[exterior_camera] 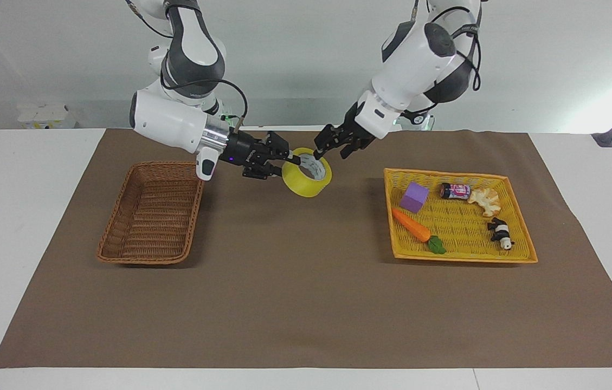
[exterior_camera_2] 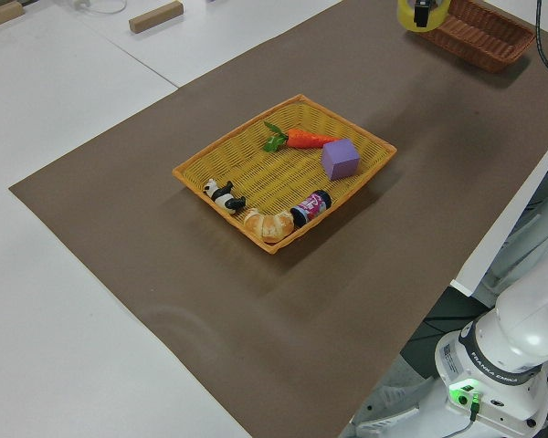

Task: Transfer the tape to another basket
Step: 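Open the left gripper and withdraw it while the right gripper holds tape, then carry the tape with the right gripper and lower it into the wicker basket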

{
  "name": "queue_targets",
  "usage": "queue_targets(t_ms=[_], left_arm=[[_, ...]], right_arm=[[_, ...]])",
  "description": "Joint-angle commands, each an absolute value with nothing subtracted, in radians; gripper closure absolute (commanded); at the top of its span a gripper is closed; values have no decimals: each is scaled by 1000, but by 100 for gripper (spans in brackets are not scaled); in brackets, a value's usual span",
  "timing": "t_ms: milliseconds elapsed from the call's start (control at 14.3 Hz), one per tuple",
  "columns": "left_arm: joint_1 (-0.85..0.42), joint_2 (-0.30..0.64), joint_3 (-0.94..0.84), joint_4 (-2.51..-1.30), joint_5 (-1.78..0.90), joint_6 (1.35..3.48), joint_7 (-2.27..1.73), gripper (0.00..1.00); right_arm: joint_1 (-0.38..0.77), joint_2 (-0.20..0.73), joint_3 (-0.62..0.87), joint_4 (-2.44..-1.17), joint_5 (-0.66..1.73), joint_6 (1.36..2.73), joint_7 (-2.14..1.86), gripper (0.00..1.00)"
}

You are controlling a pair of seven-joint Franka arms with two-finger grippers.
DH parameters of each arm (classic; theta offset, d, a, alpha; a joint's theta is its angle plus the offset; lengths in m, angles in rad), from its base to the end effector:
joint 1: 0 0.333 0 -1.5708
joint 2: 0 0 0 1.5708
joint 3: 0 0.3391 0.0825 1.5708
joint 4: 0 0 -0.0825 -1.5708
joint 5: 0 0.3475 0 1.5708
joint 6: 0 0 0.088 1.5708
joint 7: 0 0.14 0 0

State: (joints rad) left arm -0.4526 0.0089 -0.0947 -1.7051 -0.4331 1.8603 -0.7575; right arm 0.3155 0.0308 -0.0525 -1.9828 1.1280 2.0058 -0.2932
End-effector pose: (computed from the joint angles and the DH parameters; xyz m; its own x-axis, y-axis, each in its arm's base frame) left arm 0.4461 -0.3252 0.5878 0.9461 0.2556 -0.1990 0.3152 -0.8676 0.3846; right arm 0.5110 0.2220 0.5007 0.9996 0.0199 0.0206 0.0280 -0.5326 -0.8459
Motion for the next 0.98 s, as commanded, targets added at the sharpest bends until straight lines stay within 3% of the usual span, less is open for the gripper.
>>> queue_targets(t_ms=[0, 140, 559, 908], left_arm=[[-329, -46, -97, -1713, -303, 1731, -756, 0], [-209, -64, -95, -1758, -232, 1723, -730, 0], [102, -57, -95, -1763, -120, 1752, -453, 0], [146, -57, -97, -1761, -48, 1740, -411, 0]], right_arm=[[307, 20, -49, -1988, 1140, 2006, -279, 100], [301, 20, -51, -1988, 1137, 2003, -285, 100], [120, 17, -52, -1991, 1082, 1879, -301, 100], [-53, 12, -52, -1993, 948, 1752, -354, 100]])
